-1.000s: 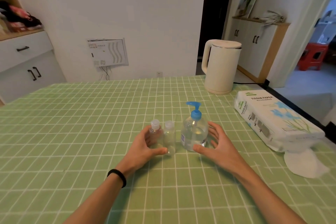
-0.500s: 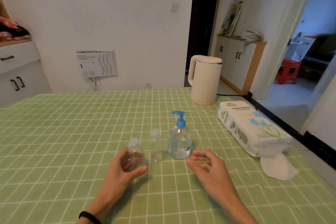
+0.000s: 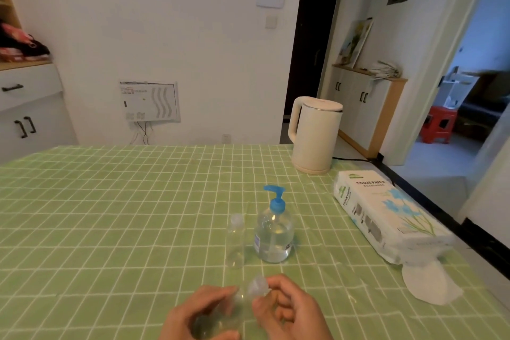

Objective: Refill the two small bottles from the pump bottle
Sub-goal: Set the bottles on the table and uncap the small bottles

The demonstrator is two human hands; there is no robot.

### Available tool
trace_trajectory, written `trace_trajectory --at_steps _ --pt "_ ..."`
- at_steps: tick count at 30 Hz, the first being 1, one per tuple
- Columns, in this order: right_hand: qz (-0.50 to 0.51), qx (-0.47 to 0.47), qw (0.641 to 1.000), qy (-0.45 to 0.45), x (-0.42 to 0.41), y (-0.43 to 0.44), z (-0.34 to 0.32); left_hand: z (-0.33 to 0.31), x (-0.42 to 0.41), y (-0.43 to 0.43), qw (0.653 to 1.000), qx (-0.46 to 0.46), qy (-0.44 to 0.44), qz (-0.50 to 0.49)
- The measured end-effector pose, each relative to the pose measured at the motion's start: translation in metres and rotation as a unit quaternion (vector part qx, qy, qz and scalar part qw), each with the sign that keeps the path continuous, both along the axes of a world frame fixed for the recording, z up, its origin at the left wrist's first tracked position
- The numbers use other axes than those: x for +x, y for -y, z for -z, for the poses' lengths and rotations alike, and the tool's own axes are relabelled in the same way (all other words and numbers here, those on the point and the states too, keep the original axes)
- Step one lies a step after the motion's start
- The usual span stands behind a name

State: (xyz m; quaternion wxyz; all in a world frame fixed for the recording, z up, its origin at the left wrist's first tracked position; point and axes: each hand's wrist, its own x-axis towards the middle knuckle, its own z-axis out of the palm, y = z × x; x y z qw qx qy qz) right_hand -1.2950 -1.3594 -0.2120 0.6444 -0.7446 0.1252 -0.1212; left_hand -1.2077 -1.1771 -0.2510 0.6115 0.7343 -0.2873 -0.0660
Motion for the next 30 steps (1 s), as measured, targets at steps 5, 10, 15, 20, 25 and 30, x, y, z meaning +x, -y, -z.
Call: trace_trajectory --at_steps 5,10,15,20,25,30 --pt "0.032 -0.032 0.999 0.006 -0.003 -0.002 -0.004 0.004 -0.008 0.0 0.988 0.008 -0.128 0.082" --pt "0.051 -0.051 0.997 -0.019 -0.006 0.006 0.001 0.013 -0.005 -0.008 0.995 -0.016 -0.094 0.029" --pt "0.03 -0.063 0.998 0.0 -0.008 0.009 0.0 0.007 -0.007 -0.005 0.994 -0.03 -0.102 0.021" --pt "-0.012 -0.069 0.997 0.04 -0.01 0.009 -0.001 0.0 -0.012 -0.005 0.994 -0.024 -0.106 0.006" --pt "-0.035 -0.075 0.995 0.064 -0.012 0.01 0.0 -0.005 -0.014 -0.009 0.991 -0.021 -0.128 0.019" --pt "-0.069 -0.077 0.992 0.069 -0.01 0.012 -0.001 -0.006 -0.013 -0.013 0.988 -0.023 -0.148 0.034"
